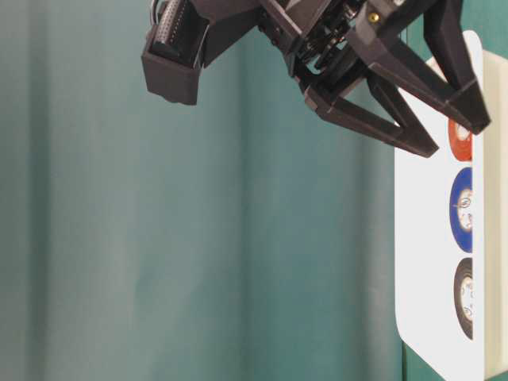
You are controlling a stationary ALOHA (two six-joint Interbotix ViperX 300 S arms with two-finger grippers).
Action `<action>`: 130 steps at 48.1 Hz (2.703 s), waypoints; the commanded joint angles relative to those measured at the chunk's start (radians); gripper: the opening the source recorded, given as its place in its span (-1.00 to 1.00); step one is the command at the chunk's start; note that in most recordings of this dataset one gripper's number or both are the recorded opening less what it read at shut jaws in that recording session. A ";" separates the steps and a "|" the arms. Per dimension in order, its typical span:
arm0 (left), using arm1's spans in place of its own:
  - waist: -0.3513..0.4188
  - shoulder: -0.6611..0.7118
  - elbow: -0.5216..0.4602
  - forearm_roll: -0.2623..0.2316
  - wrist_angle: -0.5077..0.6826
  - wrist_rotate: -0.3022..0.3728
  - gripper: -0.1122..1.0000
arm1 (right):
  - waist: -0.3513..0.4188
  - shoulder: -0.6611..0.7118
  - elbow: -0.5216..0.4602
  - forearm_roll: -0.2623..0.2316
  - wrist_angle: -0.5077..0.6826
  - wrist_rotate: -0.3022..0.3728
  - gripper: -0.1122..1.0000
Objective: Put the tape alternately from left to right into the white case.
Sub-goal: 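Grasp the yellow tape roll by its rim with the left gripper, then carry the yellow roll into the tray and release it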
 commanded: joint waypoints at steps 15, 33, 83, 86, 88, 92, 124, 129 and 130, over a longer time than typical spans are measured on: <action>-0.020 -0.120 -0.025 -0.002 -0.002 0.000 -0.31 | 0.002 -0.011 -0.008 0.000 -0.005 0.002 0.72; -0.020 -0.224 -0.025 -0.002 0.012 0.005 -0.31 | 0.002 -0.011 -0.008 0.002 -0.005 0.002 0.72; 0.423 -0.224 -0.063 0.002 0.005 0.020 -0.31 | 0.003 -0.003 -0.008 0.000 -0.009 0.002 0.72; 0.463 -0.224 -0.066 0.002 0.000 0.031 -0.31 | 0.003 0.000 -0.008 0.002 -0.009 0.002 0.72; 0.483 -0.224 -0.067 0.002 -0.005 0.037 -0.31 | 0.002 0.003 -0.008 0.000 -0.009 0.002 0.72; 0.525 -0.224 -0.067 0.002 -0.017 0.051 -0.31 | 0.003 0.006 -0.008 0.002 -0.011 0.002 0.72; 0.891 -0.179 -0.118 0.002 -0.081 0.098 -0.31 | 0.002 0.008 -0.008 0.000 -0.011 0.002 0.72; 0.934 -0.158 -0.130 0.002 -0.081 0.101 -0.31 | 0.002 0.008 -0.008 0.000 -0.009 0.002 0.72; 0.942 -0.153 -0.133 0.002 -0.081 0.101 -0.31 | 0.003 0.008 -0.008 0.000 -0.009 0.002 0.72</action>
